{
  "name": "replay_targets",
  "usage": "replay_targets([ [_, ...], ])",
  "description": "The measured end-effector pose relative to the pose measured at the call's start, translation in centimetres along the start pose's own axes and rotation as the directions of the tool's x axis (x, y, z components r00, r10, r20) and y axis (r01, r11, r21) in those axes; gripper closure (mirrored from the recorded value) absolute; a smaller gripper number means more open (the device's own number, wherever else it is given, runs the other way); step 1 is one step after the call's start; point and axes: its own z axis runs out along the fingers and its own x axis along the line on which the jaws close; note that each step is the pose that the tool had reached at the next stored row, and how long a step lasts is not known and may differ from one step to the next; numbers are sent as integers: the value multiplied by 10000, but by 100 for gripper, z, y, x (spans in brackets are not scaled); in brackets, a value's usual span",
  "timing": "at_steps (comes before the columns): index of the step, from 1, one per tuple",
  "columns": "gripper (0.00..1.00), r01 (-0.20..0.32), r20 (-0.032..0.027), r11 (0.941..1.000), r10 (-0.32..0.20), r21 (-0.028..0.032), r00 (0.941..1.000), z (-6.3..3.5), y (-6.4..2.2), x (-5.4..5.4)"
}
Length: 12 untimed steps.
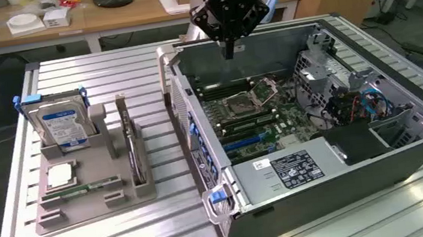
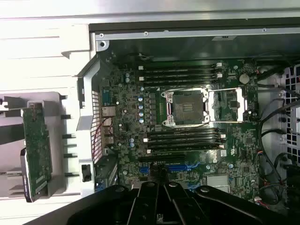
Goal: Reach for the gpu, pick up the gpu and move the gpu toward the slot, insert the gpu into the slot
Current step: 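Reach for the gpu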
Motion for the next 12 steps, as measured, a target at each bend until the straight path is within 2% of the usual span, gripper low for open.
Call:
replay_targets([
  [5,90,-1,0,10000,1,2,10000,-1,-2,27],
  [12,90,-2,1,10000,2,-1,10000,-2,-19,251],
])
